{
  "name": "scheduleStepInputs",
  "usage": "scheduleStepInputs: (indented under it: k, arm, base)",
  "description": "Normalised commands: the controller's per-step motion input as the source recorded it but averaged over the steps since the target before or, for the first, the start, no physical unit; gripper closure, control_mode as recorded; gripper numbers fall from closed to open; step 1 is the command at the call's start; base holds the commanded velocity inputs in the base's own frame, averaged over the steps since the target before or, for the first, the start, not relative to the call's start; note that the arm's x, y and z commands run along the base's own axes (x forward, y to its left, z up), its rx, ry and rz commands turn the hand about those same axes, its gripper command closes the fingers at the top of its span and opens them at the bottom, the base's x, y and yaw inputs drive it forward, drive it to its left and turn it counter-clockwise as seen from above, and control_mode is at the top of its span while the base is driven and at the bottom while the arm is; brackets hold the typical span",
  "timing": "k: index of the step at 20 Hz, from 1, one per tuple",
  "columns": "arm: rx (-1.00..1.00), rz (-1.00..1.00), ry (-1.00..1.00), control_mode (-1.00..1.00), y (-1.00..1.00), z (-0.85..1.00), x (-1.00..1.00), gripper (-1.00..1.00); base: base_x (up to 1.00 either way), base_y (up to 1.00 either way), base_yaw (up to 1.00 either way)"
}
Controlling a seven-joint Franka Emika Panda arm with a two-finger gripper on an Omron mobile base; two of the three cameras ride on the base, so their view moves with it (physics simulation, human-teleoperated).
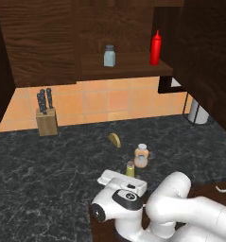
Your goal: Put the shaker and condiment bottle from the counter next to their counterparts in the cabinet.
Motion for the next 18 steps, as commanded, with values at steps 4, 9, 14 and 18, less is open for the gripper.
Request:
scheduleStepInputs:
  k: [4, 9, 14, 18]
  arm:
    - [0.00, 0.00, 0.00, -1.00, 0.00, 0.00, 0.36, -1.00]
    - [0.00, 0.00, 0.00, -1.00, -0.05, -0.14, 0.22, -1.00]
    - [0.00, -0.02, 0.00, -1.00, -0.13, -0.20, 0.23, -1.00]
    - [0.01, -0.01, 0.00, -1.00, -0.22, -0.06, 0.25, -1.00]
  base:
    - [0.00, 0.00, 0.00]
    - [0.00, 0.00, 0.00]
    - [0.00, 0.00, 0.00]
    - [0.00, 0.00, 0.00]
